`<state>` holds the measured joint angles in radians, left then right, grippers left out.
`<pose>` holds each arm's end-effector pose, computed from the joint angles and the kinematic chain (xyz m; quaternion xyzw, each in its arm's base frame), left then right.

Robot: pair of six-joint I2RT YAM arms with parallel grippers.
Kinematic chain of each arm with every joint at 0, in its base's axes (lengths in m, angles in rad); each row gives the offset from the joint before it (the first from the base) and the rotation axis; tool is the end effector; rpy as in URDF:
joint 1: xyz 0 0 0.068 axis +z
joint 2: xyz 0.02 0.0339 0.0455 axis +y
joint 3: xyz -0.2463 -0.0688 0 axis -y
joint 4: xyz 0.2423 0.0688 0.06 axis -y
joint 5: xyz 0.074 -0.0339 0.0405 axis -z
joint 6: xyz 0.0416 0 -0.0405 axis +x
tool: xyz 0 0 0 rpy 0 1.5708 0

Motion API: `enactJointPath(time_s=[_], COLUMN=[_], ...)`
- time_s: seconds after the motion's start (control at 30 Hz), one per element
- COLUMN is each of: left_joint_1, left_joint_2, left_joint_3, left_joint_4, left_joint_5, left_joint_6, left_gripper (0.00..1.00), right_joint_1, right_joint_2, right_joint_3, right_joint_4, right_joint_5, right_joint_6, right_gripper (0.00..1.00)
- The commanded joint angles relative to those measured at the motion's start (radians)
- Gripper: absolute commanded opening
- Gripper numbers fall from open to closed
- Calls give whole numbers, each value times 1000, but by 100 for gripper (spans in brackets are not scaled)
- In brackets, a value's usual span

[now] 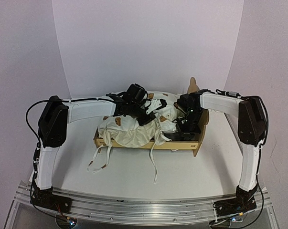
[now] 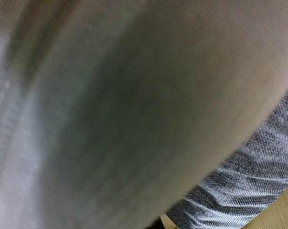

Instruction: Set up the pet bed

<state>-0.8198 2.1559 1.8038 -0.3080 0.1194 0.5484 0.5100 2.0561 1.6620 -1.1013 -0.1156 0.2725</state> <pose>0.3343 -0.3654 0.2209 0.5869 0.6782 -0.1125 0.4277 0.3383 0.1947 0.1787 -0.1204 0.9903 0.0677 0.0128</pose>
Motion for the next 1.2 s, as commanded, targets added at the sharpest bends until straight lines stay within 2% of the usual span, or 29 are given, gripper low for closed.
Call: enactJointPath(time_s=[0.0,0.13,0.2,0.37,0.47,0.53,0.6,0.73,0.77,0.87,0.93,1.0,1.17], left_joint_1=[-5,-16,-18,-22,-24,-28,-32,-36,-36,-36,-36,-36,-36], left_joint_2=[-9,-14,-14,-10,4,14,24,41,46,50,49,48,46], left_joint_3=[1,-4,-5,-9,9,25,37,51,56,63,65,66,67], left_joint_4=[-8,-16,-25,-28,-32,-36,-40,-46,-50,-51,-52,-55,-61], left_joint_5=[6,14,19,23,29,34,33,32,31,24,23,24,23], left_joint_6=[-13,-21,-26,-29,-47,-60,-72,-100,-104,-108,-106,-105,-105], left_gripper=[0,0,0,0,0,0,0,0,0,0,0,0,0], right_joint_1=[19,30,34,35,35,36,55,175,207,292,331,366,374], right_joint_2=[56,48,15,-140,-217,-266,-354,-606,-669,-878,-951,-957,-771], right_joint_3=[28,84,130,234,258,234,136,-229,-323,-757,-1002,-1207,-1318], right_joint_4=[-63,-143,-192,-214,-210,-204,-136,188,331,760,1087,1413,1750], right_joint_5=[-37,67,114,143,108,46,-4,-37,-25,22,44,150,341], right_joint_6=[10,-1,-15,-16,-38,-63,-92,-225,-251,-241,-247,-263,-312], right_gripper=[8,32,38,44,47,48,47,46,46,44,46,47,47])
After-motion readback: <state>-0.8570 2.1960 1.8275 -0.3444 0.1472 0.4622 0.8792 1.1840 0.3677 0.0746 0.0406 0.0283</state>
